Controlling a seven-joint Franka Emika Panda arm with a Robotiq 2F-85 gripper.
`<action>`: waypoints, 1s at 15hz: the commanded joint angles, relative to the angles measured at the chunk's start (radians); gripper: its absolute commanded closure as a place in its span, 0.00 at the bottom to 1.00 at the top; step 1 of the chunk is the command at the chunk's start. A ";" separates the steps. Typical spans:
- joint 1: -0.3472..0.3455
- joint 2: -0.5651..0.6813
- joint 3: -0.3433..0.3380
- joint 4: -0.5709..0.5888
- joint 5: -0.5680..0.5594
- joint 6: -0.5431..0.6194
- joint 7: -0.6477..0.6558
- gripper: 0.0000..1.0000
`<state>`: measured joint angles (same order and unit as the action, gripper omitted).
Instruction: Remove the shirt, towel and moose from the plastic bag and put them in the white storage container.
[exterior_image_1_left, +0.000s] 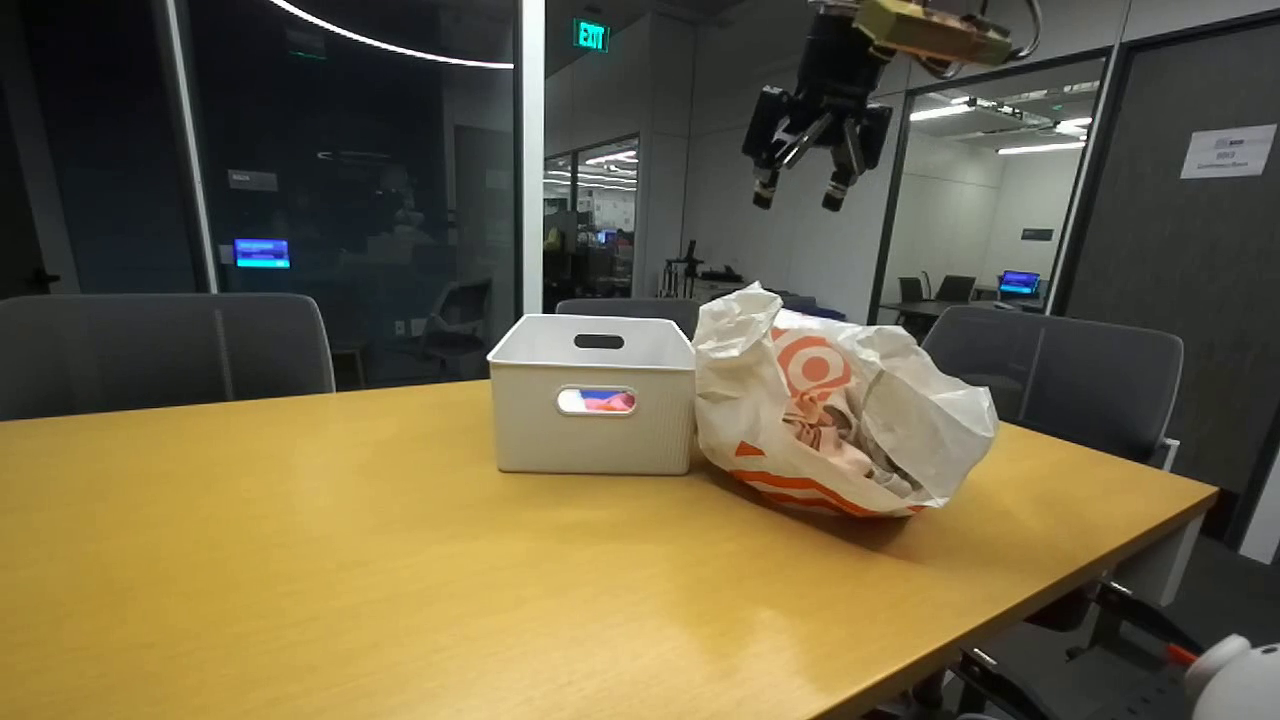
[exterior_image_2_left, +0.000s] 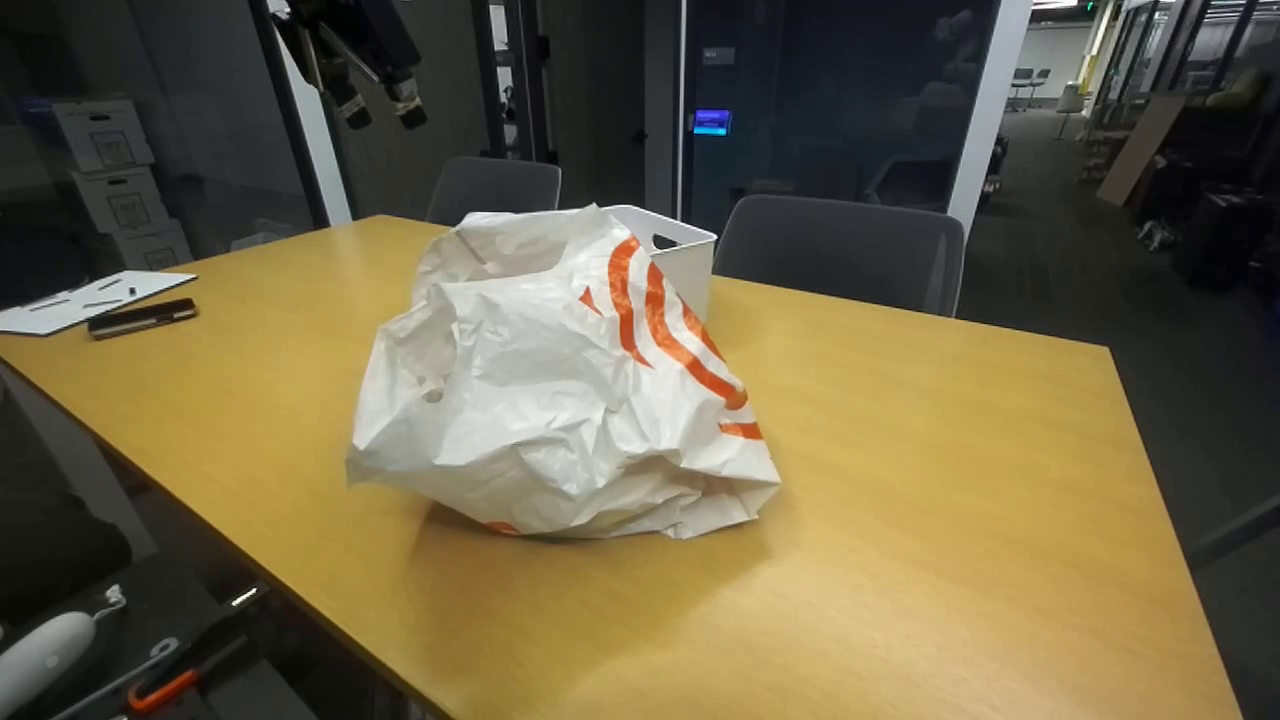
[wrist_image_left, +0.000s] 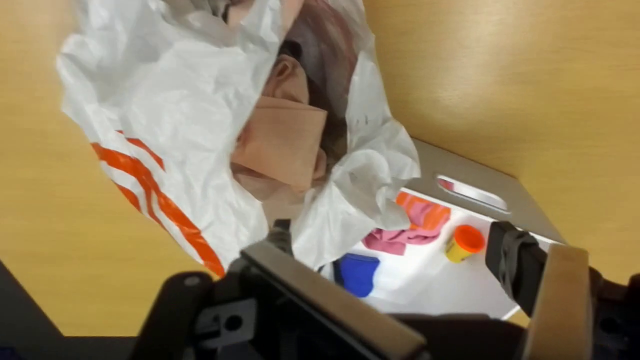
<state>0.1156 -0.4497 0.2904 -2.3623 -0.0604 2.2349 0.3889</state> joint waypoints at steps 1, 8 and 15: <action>0.069 0.051 -0.105 -0.035 0.165 0.154 -0.177 0.00; 0.184 0.077 -0.287 -0.100 0.681 0.097 -0.575 0.00; 0.048 0.105 -0.187 -0.124 0.455 -0.055 -0.311 0.00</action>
<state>0.2164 -0.3519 0.0385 -2.4981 0.5377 2.2046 -0.0630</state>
